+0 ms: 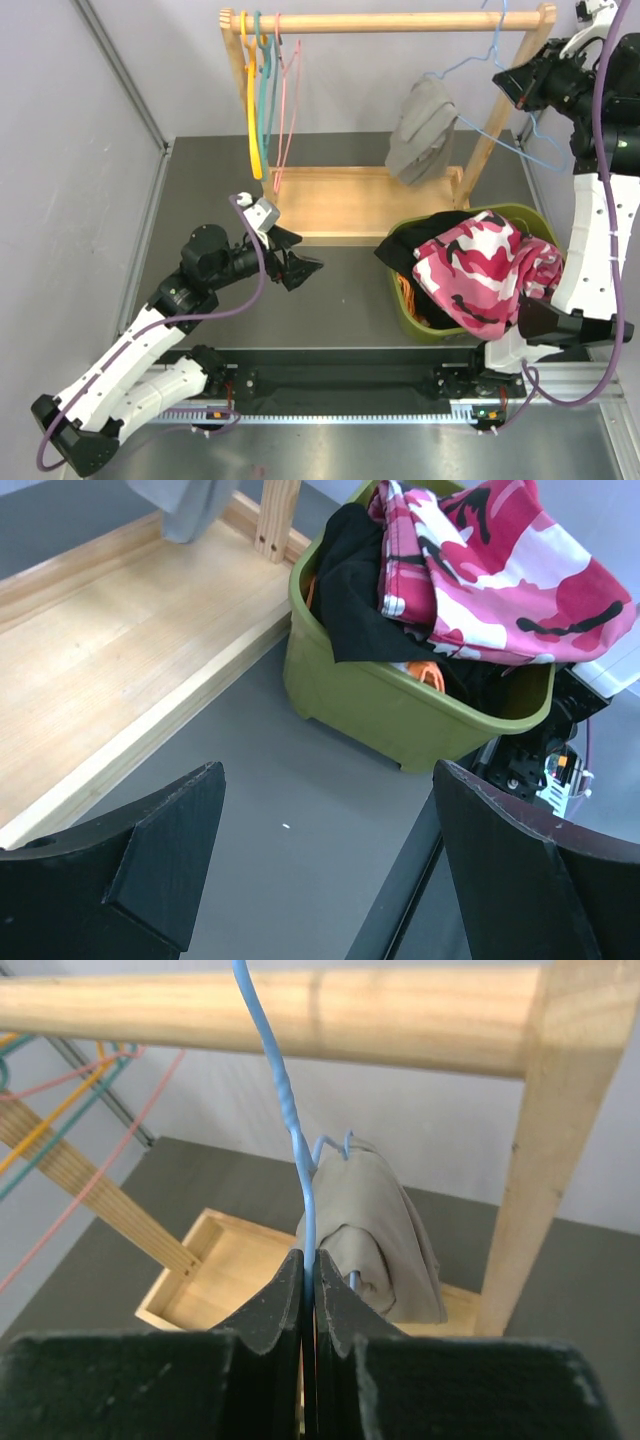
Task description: Remove the trousers from the hanger
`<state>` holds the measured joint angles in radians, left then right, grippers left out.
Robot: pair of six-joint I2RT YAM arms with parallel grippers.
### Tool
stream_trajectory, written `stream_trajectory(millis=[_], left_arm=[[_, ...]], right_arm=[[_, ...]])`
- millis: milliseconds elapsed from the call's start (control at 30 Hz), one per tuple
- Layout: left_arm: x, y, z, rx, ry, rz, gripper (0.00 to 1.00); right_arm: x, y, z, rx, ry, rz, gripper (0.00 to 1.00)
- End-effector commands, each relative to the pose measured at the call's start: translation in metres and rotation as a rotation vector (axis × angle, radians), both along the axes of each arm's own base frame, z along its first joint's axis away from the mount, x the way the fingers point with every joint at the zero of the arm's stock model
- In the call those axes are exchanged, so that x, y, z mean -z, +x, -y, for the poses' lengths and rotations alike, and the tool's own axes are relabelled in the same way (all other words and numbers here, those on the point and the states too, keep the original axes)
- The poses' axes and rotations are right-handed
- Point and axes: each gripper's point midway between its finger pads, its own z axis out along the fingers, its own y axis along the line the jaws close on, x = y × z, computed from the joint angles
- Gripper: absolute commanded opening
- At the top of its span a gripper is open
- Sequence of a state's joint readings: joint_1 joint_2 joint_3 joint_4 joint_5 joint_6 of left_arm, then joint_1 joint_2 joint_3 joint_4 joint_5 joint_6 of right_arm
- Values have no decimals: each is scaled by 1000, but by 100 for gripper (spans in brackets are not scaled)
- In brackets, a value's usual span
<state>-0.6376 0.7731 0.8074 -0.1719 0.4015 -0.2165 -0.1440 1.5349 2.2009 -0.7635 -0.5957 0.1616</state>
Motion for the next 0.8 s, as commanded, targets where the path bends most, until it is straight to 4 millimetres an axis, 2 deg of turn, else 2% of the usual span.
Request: stream_trajectory(millis=[0,67,133,167,333,367,400,467,500,533,567,600,667,700,767], left_arm=[[-46,-3,4,26,-90,103,89],[-47,-3,3,26,-92,105,89],[-49,-4,3,27,-93,112,89],[-49,-3,3,20,-93,112,89],[-56,0,-1,-9,-88,144,89],[-61,0,-2,-13,-91,155,89],[-64,1,-3,-22,-92,164,89],[-70,2,-5,-35,-95,184,89],[-71,2,-6,-34,-93,192,89],[-74,2,-6,-39,-97,208,89],[-72,3,-5,-37,-94,211,89],[-72,2,-4,-31,-91,216,89],[-69,3,-2,-31,-86,227,89],[-67,3,0,-26,-82,232,89],[-62,4,4,-32,-74,247,90]], right_arm=[[-80,-33,-26,-123,11,292,0],[-89,-43,-34,-171,26,327,0],[-84,-43,-38,-202,39,313,0],[-86,-49,-42,-228,42,324,0],[-63,-57,-51,-287,61,283,0],[-62,-67,-57,-315,54,292,0],[-51,-66,-60,-333,55,273,0],[-47,-79,-70,-379,32,288,0],[-38,-80,-72,-395,33,269,0],[-37,-84,-75,-409,26,279,0],[-37,-93,-80,-430,22,289,0],[-28,-93,-82,-442,28,270,0],[-27,-106,-90,-471,28,286,0],[-18,-105,-93,-482,37,264,0],[-16,-116,-101,-515,54,262,0]])
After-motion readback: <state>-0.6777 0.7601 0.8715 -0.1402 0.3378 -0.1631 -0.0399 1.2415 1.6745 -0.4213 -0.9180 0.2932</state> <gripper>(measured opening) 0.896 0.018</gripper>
